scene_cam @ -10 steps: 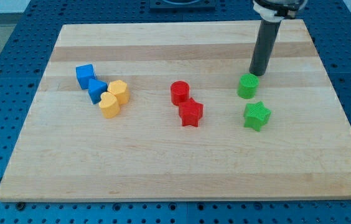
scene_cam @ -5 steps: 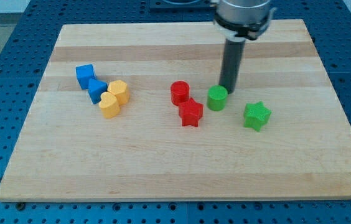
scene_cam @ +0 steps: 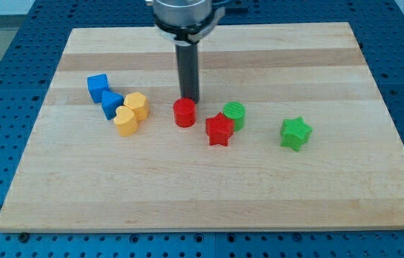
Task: Place the red circle green circle horizontal to each other
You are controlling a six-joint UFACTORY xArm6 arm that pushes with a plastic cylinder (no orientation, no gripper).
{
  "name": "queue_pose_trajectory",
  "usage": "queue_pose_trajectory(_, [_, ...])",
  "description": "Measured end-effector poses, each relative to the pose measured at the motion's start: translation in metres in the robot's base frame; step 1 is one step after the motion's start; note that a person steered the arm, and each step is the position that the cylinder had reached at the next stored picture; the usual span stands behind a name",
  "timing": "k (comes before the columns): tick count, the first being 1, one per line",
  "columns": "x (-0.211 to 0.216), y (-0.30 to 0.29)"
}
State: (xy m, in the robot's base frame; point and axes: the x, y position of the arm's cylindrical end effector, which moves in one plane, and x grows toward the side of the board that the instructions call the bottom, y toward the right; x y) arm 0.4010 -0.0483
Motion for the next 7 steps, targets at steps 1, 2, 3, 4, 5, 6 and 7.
queue_pose_trajectory(1, [0.0,-0.021])
queue_pose_trajectory(2, [-0.001,-0.011])
queue_pose_trajectory(3, [-0.001,0.017])
queue_pose_trajectory(4, [-0.001,0.02])
queue_pose_trajectory(5, [0.002,0.03])
queue_pose_trajectory(6, [-0.013,0.078])
queue_pose_trajectory(7, [0.002,0.154])
